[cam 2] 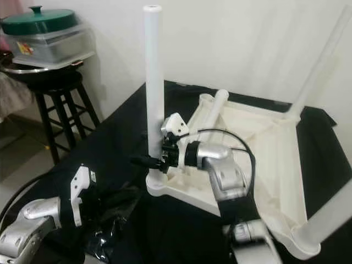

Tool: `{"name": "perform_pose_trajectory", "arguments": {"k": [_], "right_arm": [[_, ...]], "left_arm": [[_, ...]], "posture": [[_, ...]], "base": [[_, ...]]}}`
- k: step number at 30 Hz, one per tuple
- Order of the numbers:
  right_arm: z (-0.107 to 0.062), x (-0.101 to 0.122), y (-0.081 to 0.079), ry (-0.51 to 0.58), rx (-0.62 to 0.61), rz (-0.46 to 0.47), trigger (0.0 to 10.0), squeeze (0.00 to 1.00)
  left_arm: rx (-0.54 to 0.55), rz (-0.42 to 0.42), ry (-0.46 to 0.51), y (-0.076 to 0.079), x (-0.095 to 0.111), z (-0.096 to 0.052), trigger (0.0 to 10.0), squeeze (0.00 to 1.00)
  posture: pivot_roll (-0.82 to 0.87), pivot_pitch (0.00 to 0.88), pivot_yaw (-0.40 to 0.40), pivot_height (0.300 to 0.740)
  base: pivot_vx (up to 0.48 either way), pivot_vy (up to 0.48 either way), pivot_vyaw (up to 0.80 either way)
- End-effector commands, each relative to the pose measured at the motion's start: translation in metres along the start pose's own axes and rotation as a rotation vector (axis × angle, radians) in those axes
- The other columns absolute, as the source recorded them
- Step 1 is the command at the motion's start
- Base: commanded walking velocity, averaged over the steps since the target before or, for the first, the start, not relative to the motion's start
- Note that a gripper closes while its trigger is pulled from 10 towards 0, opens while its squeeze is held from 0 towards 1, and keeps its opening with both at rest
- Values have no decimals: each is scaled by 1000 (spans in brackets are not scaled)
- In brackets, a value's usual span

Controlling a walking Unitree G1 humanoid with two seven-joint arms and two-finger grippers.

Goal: Building children table

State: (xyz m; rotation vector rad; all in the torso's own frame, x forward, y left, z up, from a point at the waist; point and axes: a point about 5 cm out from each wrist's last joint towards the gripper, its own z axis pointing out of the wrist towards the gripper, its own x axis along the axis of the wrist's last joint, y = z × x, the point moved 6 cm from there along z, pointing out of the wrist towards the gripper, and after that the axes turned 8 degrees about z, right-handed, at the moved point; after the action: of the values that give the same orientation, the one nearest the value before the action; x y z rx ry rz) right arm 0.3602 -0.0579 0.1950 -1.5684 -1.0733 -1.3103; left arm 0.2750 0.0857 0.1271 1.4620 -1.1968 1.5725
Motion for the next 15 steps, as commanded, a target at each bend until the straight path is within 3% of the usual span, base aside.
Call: {"name": "perform_pose_trajectory", "arguments": {"k": [1, 4, 5, 6, 15], "right_arm": [[-1, 1, 5, -3, 16, 2, 10000, 0], [-1, 5, 8, -3, 44, 19, 10000, 0], [-2, 8, 7, -3, 112, 35, 8431, 0], [-3, 9, 6, -6, 136, 41, 0, 0], [-7, -5, 2, -21, 196, 66, 0, 0]], "left_arm": [[-8, 0, 0, 3, 0, 1, 10000, 0], [-9, 0, 1, 5, 0, 2, 10000, 0], [-10, 0, 3, 6, 0, 2, 10000, 0], [-10, 0, 3, 7, 1, 2, 10000, 0], [-7, -2, 7, 8, 1, 1, 10000, 0]], "posture": [[-8, 0, -54, 740], [-1, 0, -58, 740], [2, 0, -57, 740], [4, 0, -59, 740], [0, 0, -56, 740]], "base": [[0, 0, 0], [0, 0, 0], [0, 0, 0], [0, 0, 0], [0, 0, 0]]}}
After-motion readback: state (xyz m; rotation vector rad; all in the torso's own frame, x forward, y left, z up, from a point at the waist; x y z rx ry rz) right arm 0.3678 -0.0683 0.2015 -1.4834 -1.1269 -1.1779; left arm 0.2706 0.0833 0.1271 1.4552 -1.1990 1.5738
